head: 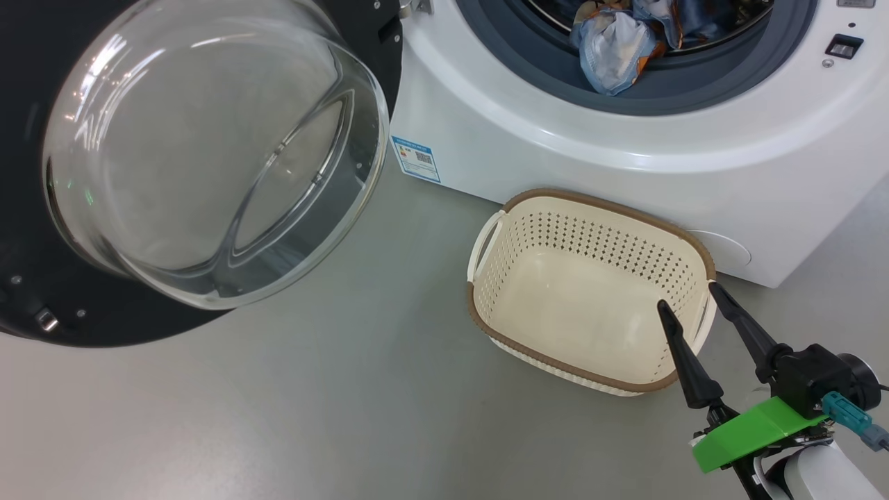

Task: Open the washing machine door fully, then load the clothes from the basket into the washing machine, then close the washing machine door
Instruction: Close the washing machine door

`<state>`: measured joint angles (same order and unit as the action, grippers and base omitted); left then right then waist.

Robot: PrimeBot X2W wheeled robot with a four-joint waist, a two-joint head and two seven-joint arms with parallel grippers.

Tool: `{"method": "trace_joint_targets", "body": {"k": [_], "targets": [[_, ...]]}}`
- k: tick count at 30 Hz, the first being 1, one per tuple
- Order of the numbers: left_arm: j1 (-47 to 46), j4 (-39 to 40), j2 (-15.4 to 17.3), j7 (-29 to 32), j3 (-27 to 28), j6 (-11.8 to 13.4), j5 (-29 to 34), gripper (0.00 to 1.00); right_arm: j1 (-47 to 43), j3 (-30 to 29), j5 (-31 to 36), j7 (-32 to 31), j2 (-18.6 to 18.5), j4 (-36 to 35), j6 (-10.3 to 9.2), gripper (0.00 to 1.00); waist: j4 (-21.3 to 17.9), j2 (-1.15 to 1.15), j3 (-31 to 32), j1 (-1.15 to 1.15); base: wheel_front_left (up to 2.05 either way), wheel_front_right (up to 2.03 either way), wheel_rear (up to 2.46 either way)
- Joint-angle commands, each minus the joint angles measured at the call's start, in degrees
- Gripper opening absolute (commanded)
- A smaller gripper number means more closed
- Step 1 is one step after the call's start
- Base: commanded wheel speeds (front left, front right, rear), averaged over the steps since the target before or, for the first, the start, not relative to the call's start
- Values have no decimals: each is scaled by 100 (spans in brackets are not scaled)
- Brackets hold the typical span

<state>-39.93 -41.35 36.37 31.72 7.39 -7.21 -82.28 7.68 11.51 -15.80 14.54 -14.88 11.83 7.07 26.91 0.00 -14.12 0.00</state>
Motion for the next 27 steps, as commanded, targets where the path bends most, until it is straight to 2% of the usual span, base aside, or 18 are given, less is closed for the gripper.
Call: {"method": "trace_joint_targets", "body": {"k": [1,12,27], "targets": [[-77,238,358,170,68,-27,-72,0,87,139,75,46,-56,-117,42,100,-1,0,12,0,0,0,0],[183,760,390,945,-221,-27,-326,0,70,124,71,46,-14,-85,42,100,5,0,124,0,0,0,0],[637,2064,427,2217,-611,-27,-833,0,-36,78,62,46,81,-67,42,100,15,0,414,0,0,0,0]]}}
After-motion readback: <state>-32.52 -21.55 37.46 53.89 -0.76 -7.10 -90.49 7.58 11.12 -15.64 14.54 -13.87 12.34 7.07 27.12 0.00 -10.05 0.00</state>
